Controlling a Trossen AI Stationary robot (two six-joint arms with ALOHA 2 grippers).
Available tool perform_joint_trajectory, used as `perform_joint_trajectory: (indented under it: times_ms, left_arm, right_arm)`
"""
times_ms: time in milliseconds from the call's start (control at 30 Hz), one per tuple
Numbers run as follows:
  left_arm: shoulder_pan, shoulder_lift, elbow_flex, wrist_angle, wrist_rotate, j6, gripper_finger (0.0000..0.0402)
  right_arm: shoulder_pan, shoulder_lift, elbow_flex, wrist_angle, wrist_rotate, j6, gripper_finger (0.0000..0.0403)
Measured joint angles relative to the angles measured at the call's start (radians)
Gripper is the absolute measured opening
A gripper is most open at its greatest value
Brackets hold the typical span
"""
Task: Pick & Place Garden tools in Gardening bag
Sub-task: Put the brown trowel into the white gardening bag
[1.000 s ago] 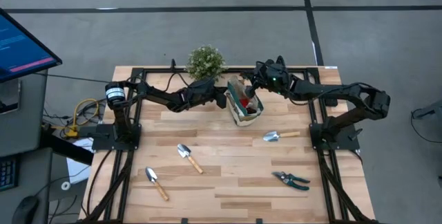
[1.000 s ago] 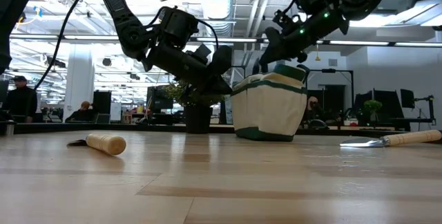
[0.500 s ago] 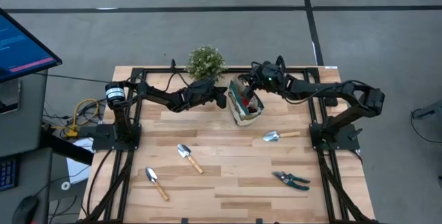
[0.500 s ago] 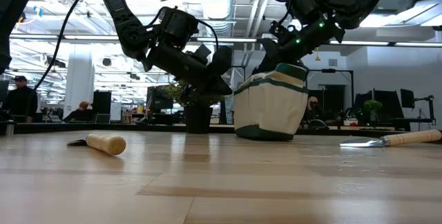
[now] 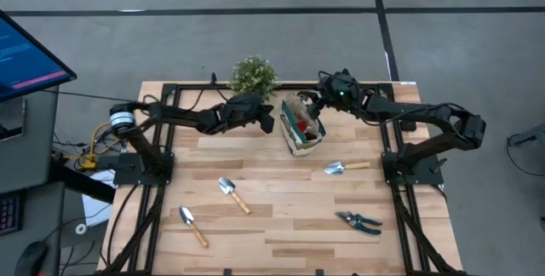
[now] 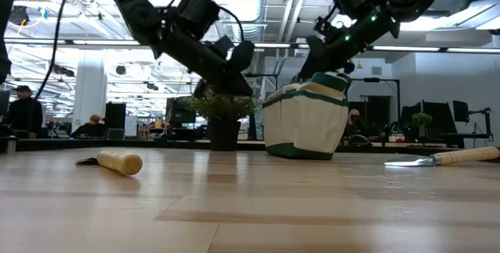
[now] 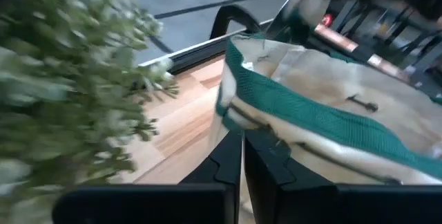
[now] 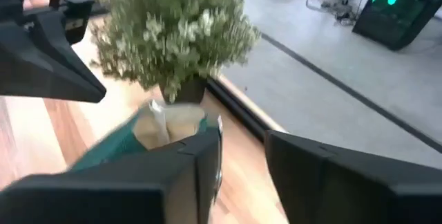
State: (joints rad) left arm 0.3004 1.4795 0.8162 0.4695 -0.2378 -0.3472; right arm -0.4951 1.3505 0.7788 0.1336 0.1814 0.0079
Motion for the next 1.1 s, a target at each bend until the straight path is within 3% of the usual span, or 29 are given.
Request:
perform_joint_trajectory:
  times_ms: [200,433,633,700,833,933,1100]
  left_arm:
    - [-0.006,-0.18,0.0,-0.199,0.024,0.021,0.0032]
    - [-0.063,-0.494,0.013,-0.675,0.269,-0.029,0.0054]
    - [-0.212,-0.599,0.021,-0.755,0.331,-0.221,0.0094]
    - [-0.276,-0.596,0.021,-0.769,0.346,-0.352,0.011]
    - [-0.398,-0.571,0.021,-0.868,0.395,-0.829,0.0133]
    - [-0.503,-0.544,0.02,-0.937,0.46,-1.15,0.0133]
    - [-0.717,-0.494,0.021,-0.954,0.475,-1.572,0.0114]
  right_arm:
    - [-0.016,-0.097,0.025,-0.049,0.0,-0.012,0.0158]
    - [-0.018,-0.241,0.097,-0.251,0.027,-0.018,0.0185]
    - [-0.019,-0.285,0.098,-0.315,0.064,0.051,0.0184]
    - [-0.017,-0.285,0.098,-0.336,0.062,0.087,0.0181]
    - [0.006,-0.269,0.098,-0.37,0.055,0.124,0.0176]
    - [0.029,-0.252,0.098,-0.379,0.054,0.125,0.0173]
    - [0.059,-0.228,0.097,-0.395,0.052,0.125,0.0174]
